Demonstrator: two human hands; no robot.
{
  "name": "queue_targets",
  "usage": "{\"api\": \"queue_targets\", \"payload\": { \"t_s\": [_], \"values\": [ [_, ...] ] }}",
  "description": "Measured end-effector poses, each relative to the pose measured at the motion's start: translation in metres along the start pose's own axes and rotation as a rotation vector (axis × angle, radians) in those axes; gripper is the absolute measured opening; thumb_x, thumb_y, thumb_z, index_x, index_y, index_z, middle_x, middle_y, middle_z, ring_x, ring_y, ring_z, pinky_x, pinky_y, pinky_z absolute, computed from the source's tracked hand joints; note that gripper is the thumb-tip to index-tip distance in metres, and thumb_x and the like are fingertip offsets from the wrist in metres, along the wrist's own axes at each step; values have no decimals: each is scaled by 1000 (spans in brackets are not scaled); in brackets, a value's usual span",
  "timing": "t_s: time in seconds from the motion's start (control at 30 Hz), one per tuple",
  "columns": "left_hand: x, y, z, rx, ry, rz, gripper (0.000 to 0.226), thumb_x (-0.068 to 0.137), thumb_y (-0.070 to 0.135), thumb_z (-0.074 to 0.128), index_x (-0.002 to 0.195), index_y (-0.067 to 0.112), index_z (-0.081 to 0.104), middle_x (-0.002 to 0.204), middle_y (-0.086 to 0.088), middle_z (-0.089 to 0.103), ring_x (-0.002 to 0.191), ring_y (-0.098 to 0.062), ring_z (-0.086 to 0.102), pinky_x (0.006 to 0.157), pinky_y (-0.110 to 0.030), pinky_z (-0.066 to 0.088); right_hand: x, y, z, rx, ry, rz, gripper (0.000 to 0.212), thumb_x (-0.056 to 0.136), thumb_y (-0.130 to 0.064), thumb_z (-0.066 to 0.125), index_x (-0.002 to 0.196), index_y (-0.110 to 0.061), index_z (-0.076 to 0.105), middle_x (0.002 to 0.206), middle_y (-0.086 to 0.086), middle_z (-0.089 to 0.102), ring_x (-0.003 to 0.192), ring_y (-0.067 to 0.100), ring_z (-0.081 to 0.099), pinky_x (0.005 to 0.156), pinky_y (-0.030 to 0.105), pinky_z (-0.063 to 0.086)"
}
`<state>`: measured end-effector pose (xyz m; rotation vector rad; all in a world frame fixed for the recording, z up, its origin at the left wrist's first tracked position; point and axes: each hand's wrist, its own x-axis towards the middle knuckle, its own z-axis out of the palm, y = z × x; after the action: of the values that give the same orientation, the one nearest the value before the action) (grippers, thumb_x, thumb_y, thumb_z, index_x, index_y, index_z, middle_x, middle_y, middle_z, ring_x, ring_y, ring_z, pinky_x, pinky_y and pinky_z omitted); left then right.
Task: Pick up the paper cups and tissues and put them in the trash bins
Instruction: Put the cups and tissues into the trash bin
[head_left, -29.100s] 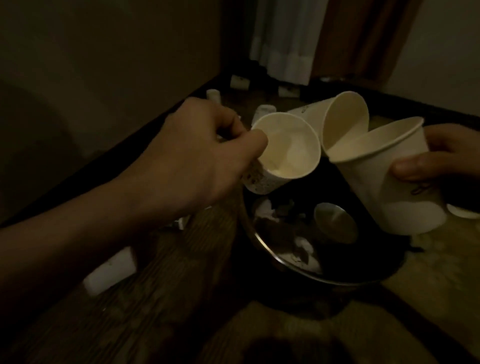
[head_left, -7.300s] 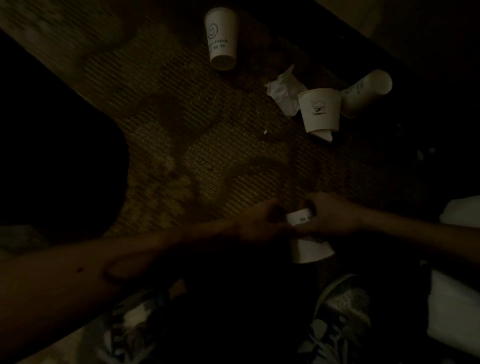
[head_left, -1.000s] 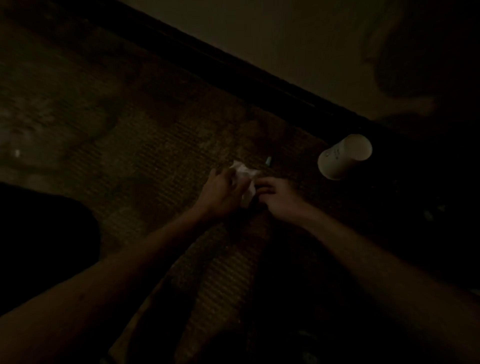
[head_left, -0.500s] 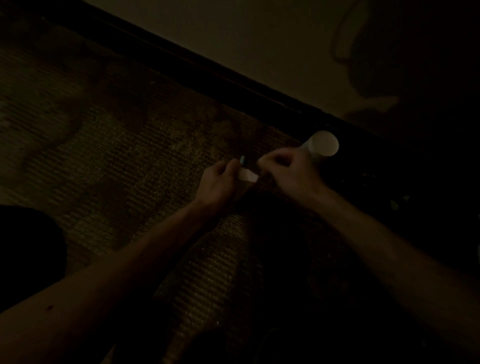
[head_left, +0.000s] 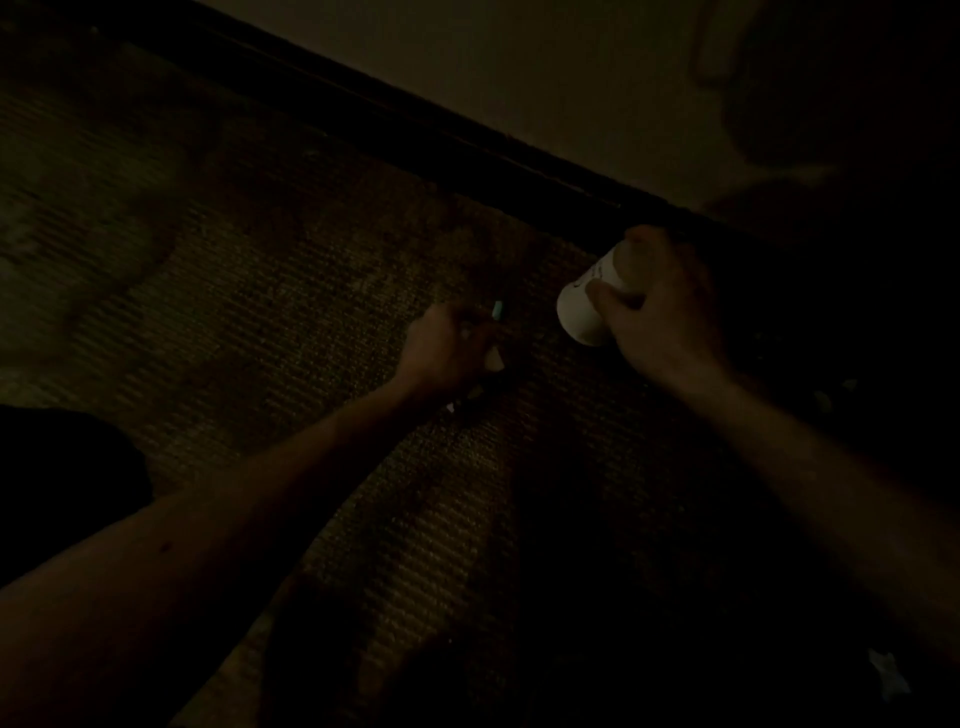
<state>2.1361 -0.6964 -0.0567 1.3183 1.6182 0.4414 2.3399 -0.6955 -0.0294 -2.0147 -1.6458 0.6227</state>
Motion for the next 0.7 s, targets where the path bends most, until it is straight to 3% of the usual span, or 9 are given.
{"api": "queue_targets", "payload": {
  "t_s": [0.1,0.23,0.3,0.4,0.53,0.63,0.7],
  "values": [
    [16,4,0,133,40,70,37,99,34,55,128,11,55,113,-12,68,99,-28,65,85,-44,55,0,-5,4,49,-8,11,57,87,-36,68,138,-24,44,138,8,46,125,26,47,94,35,42],
    [34,4,8,354,-4,180,37,98,35,54,130,18,48,115,-6,64,101,-26,62,75,-39,49,0,-2,4,172,-41,76,60,87,-34,69,140,-23,42,139,5,47,124,22,48,91,33,44],
    [38,2,14,503,-38,227,36,98,35,54,130,21,48,117,-6,63,101,-27,61,68,-35,40,1,2,2,222,-48,119,59,87,-32,69,140,-23,42,138,3,47,121,19,48,89,33,44],
    [37,-3,18,604,33,269,38,97,32,53,133,18,48,124,-10,62,104,-32,61,72,-34,37,3,6,-2,293,-38,156,59,87,-31,70,139,-22,43,134,-1,48,115,13,49,88,29,44],
    [28,-9,14,530,107,274,39,97,21,55,133,7,50,128,-14,61,110,-31,60,88,-34,43,6,0,-1,401,-46,174,57,88,-30,70,138,-23,44,120,-13,42,99,-1,47,67,10,38],
    [14,-10,-4,253,164,162,29,97,21,58,123,8,56,110,-10,68,93,-23,67,79,-37,55,7,-11,3,468,-74,201,48,87,-31,70,128,-27,46,122,-11,41,93,-2,46,54,3,40],
    [-4,-10,-23,88,248,141,18,97,25,60,109,11,59,89,-1,70,73,-7,68,62,-27,56,7,-24,9,502,-53,185,43,86,-31,72,119,-26,46,120,-8,44,84,-5,45,47,0,38]
  ]
}}
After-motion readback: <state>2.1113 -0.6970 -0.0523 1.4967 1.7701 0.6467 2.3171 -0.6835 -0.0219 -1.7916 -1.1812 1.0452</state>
